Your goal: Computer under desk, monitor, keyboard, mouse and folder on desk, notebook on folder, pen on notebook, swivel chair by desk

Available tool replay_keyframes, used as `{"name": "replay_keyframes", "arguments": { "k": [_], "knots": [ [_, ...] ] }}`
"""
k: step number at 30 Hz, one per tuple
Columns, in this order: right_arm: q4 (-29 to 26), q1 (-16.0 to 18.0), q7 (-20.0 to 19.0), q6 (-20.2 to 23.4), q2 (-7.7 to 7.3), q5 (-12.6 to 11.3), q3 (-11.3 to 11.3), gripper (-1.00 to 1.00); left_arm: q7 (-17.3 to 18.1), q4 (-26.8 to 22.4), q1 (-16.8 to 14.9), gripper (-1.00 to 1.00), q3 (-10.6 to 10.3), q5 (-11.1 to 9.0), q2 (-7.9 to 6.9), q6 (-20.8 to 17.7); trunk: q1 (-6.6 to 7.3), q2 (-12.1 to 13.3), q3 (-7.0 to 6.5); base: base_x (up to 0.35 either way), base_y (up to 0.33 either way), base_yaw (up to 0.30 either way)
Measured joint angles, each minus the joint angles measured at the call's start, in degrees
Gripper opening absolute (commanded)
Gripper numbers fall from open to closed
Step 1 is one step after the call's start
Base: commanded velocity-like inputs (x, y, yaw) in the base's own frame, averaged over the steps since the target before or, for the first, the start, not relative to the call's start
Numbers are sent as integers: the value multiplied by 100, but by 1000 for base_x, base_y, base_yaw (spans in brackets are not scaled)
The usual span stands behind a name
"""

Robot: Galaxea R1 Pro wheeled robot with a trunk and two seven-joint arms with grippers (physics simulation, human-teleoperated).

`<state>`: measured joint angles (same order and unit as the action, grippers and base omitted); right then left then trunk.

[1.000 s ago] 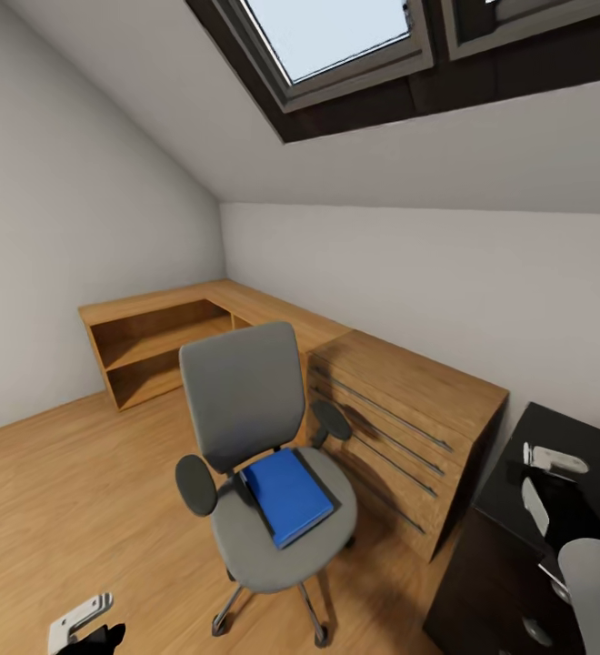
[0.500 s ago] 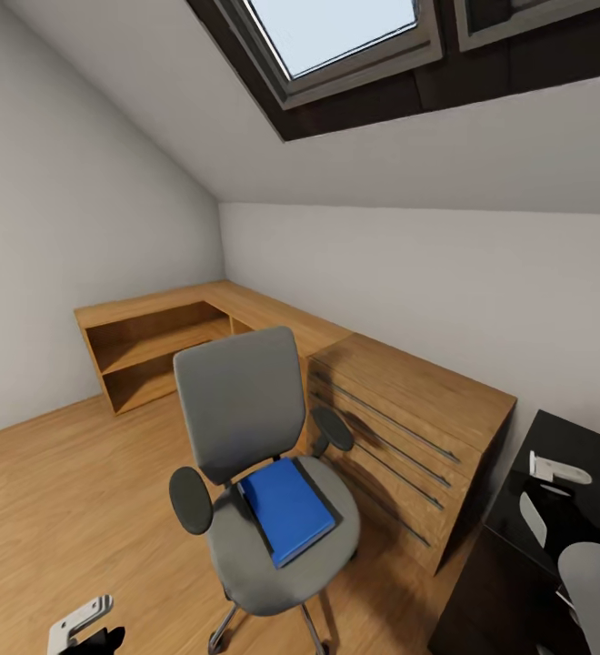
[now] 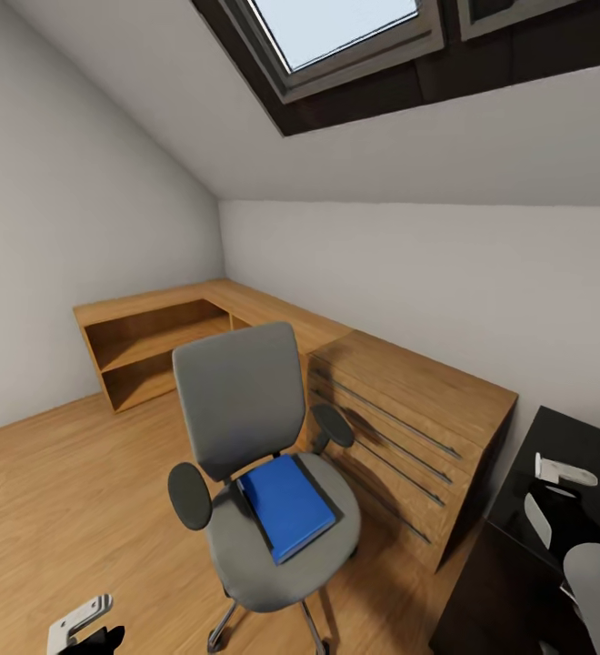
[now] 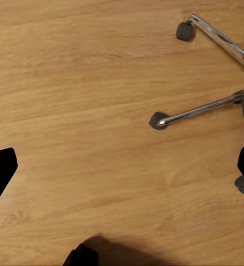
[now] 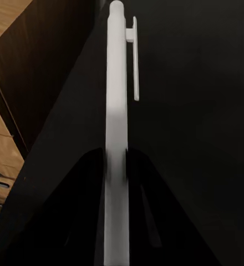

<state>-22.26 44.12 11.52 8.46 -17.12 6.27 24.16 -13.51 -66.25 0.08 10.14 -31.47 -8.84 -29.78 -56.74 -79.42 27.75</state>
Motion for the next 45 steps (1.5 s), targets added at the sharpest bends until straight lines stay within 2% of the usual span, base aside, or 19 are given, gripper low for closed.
{"name": "replay_keyframes", "arguments": {
  "k": [6, 45],
  "knots": [
    [-4, 3, -4, 14, -5, -6, 0, -100, 0, 2, 0, 100, 0, 0, 3, 0, -132, -241, 108, 0, 0, 0],
    [-41, 4, 13, 306, 2, 2, 0, -100, 0, 21, 0, 100, 8, 0, -10, 0, -133, -242, 108, 0, 0, 0]
  ]
}}
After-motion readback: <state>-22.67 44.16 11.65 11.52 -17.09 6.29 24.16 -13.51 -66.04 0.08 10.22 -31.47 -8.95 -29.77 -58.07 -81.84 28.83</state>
